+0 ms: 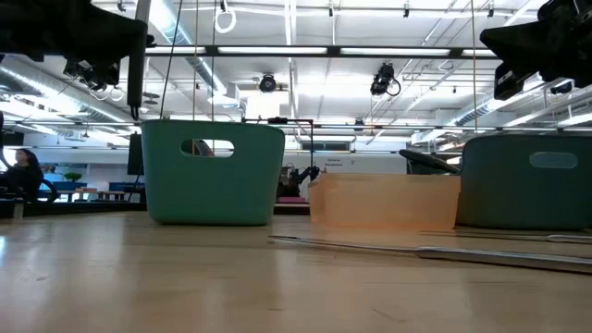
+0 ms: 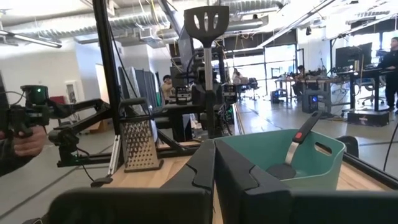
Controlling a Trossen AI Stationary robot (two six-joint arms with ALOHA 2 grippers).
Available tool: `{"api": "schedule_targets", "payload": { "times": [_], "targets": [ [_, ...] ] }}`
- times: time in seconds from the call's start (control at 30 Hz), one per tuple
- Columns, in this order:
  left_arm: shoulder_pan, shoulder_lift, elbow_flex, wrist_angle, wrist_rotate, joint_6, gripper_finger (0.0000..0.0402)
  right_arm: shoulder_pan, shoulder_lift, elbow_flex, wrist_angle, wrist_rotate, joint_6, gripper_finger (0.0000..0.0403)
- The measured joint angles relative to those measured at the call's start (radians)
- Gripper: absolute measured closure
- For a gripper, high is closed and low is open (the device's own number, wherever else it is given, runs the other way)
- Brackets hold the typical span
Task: Pick & Place Kitchen Items
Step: Put the black spatula into the green bin
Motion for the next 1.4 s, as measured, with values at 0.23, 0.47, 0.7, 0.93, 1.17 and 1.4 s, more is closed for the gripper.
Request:
{"api": "schedule_targets", "payload": {
  "times": [0.23,0.47,0.7,0.93,1.17,1.4],
  "targets": [
    [0.0,0.01,0.088,0.002,-0.085,0.096,0.0318,0.0,0.0,0.0,0.0,0.0,-0.005,0.0389],
    [0.04,0.196,0.404,-0.174,-0.479,0.285,0.0318,0.0,0.0,0.0,0.001,0.002,-0.005,0.0389],
    [0.221,0.437,0.614,-0.179,-0.655,0.741,0.0318,0.0,0.0,0.0,0.001,0.003,-0.005,0.0389],
    [0.522,0.574,0.671,-0.188,-0.653,0.997,0.0318,0.0,0.0,0.0,0.002,0.002,0.012,0.0389],
    [0.754,0.644,0.671,-0.287,-0.499,1.156,0.0318,0.0,0.0,0.0,-0.001,0.002,0.015,0.0389],
    [0.878,0.671,0.671,-0.364,-0.401,1.357,0.0318,0.0,0.0,0.0,-0.006,0.002,0.014,0.0389]
  ]
}}
